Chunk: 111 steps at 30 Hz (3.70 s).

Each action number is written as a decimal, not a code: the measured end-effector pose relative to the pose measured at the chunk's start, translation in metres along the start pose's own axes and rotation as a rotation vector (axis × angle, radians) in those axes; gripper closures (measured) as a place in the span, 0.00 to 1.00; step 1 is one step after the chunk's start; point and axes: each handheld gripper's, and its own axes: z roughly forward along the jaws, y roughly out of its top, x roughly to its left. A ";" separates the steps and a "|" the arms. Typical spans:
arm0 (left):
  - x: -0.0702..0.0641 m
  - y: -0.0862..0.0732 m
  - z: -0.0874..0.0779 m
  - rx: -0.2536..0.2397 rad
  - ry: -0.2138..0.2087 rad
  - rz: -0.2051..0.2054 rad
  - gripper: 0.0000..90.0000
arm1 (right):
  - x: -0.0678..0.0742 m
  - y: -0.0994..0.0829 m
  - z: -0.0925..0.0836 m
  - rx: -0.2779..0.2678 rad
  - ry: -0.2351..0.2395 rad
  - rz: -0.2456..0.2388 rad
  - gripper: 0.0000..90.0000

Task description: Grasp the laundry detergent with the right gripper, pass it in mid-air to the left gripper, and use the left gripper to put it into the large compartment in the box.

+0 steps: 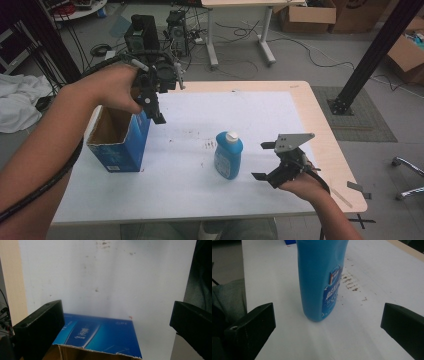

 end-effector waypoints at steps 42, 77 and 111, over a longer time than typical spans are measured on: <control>-0.005 0.009 0.005 0.000 -0.005 0.017 0.00 | 0.034 -0.021 0.090 -0.255 -0.345 0.241 0.00; -0.006 0.011 0.010 0.013 -0.008 0.022 0.00 | 0.041 -0.015 0.104 -0.257 -0.350 0.249 0.17; -0.006 0.011 0.017 0.017 -0.020 0.022 0.00 | 0.043 -0.015 0.105 -0.254 -0.342 0.227 0.37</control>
